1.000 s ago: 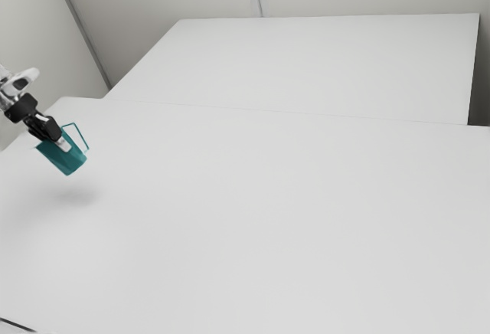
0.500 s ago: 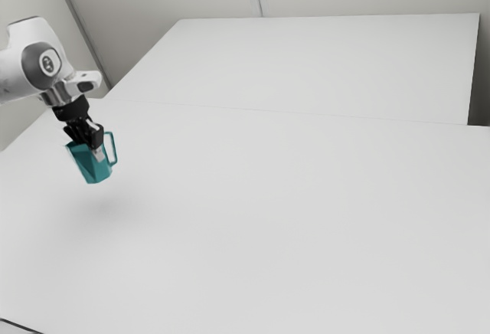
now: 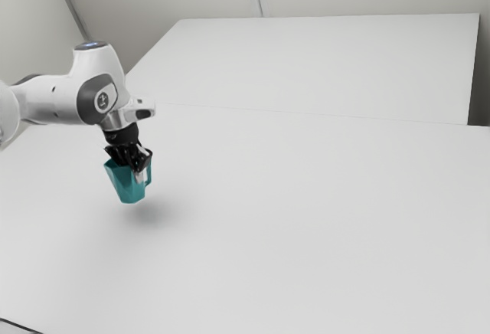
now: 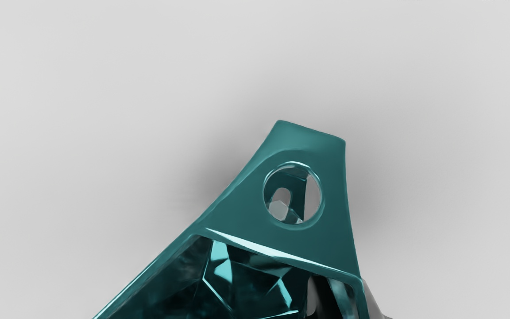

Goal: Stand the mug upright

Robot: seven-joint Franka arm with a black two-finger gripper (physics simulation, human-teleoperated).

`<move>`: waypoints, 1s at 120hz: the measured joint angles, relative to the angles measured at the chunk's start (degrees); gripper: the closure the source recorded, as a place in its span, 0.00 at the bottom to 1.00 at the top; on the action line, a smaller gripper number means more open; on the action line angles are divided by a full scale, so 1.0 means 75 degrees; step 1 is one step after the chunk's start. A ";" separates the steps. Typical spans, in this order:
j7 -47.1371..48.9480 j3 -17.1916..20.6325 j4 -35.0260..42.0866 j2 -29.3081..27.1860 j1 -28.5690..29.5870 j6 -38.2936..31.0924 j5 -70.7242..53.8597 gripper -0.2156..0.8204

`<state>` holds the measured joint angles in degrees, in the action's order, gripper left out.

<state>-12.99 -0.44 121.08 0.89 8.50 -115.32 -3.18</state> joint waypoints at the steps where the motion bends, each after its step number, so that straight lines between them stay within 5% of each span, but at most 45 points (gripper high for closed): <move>1: 0.0039 0.0004 0.0018 0.0000 -0.0021 -0.0018 -0.0005 0.96; 55: 0.1655 0.0052 0.1138 0.0042 -0.0835 -0.1563 -0.0090 0.96; 110: 0.2507 0.0086 0.1409 0.0315 -0.0110 -0.2788 -0.0321 0.97; 120: 0.2571 0.0096 0.1410 0.0325 -0.0240 -0.2882 -0.0281 0.83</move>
<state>6.29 0.27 131.66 3.32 6.70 -136.94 -5.29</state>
